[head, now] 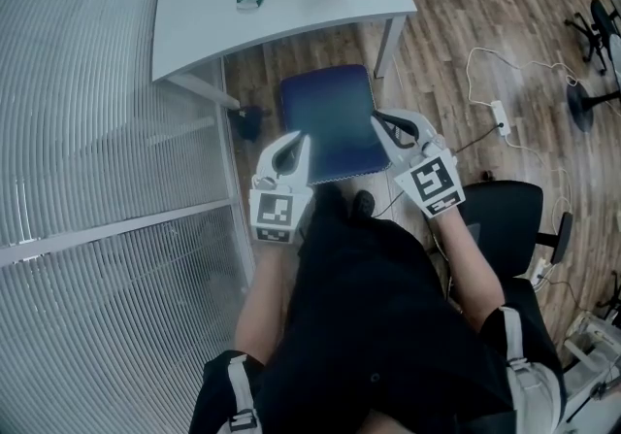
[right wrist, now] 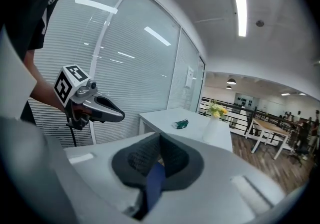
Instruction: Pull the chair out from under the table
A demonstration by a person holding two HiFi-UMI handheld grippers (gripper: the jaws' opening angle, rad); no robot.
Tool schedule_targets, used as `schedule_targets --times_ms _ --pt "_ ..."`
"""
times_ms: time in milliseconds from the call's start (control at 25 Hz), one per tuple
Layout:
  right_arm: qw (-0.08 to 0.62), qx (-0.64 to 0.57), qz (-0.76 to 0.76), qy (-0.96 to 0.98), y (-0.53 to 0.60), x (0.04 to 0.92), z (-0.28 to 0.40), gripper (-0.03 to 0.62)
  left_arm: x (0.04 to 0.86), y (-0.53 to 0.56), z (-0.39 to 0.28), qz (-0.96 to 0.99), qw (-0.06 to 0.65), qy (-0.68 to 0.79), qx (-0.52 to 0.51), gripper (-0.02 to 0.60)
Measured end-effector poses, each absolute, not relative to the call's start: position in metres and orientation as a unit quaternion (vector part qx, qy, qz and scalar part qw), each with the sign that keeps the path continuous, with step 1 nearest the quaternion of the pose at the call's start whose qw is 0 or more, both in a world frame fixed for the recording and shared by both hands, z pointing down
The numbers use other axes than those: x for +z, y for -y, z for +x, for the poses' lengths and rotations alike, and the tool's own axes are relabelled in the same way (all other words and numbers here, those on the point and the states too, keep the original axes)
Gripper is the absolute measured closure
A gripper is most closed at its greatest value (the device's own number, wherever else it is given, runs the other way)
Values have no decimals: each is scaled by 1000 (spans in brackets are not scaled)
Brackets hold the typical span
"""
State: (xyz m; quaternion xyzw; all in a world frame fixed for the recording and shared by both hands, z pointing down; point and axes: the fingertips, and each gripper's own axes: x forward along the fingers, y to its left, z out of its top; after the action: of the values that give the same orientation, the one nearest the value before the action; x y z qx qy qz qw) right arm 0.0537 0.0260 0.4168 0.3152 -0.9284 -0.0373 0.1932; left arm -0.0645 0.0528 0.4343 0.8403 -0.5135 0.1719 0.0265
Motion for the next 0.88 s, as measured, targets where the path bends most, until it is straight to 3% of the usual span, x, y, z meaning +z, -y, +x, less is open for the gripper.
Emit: schedule_targets --times_ms 880 --pt "151 55 305 939 -17 424 75 594 431 -38 -52 852 54 499 152 571"
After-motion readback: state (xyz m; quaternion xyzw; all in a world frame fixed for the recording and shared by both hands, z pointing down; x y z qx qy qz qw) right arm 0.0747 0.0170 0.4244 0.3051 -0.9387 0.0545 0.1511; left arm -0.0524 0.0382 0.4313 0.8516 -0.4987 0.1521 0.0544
